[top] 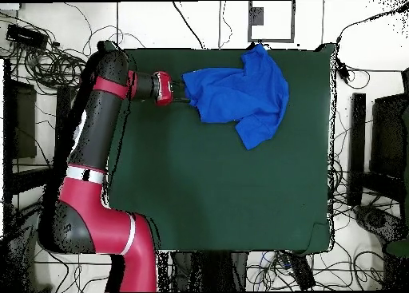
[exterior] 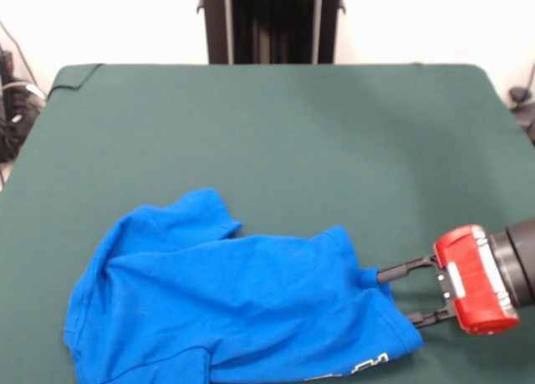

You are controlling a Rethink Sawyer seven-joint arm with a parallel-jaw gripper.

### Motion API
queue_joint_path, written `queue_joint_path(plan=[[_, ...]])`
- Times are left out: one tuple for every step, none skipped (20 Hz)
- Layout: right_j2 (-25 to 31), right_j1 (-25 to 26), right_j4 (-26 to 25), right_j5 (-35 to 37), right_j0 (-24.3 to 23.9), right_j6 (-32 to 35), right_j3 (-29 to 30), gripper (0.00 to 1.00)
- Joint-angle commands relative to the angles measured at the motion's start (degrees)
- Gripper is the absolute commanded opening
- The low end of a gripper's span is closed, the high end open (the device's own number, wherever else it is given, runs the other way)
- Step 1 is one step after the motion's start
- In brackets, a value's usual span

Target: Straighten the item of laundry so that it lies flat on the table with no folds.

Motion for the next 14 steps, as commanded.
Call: queue_joint_path(plan=[[3.32, 4.18, -3.15, -5.65, -0.73, -10.62, -6.76, 1.0], [2.76, 4.45, -3.79, -6.47, -0.84, -10.06, -6.6, 1.0], [2.46, 4.53, -4.28, -6.77, -0.88, -9.83, -6.52, 1.0], [1.73, 4.72, -5.0, -7.57, -0.97, -9.22, -6.28, 1.0], [1.03, 4.83, -5.97, -8.35, -0.99, -8.78, -5.99, 1.0], [0.34, 4.94, -6.94, -9.13, -1.01, -8.34, -5.71, 1.0], [0.37, 5.03, -7.55, -9.67, -1.05, -8.1, -5.59, 1.0], [-0.22, 5.15, -8.77, -10.71, -1.08, -7.66, -5.25, 1.0], [-0.28, 5.23, -9.57, -11.41, -1.12, -7.41, -5.07, 1.0], [-0.8, 5.45, -10.76, -12.53, -1.22, -6.87, -4.75, 1.0], [-0.78, 5.55, -11.49, -13.2, -1.3, -6.53, -4.62, 1.0], [-2.08, 5.69, -12.58, -14.27, -1.51, -5.78, -4.36, 1.0], [-2.36, 5.74, -13.16, -14.81, -1.64, -5.41, -4.3, 1.0], [-3.38, 5.85, -13.88, -15.34, -1.93, -4.73, -4.19, 1.0]])
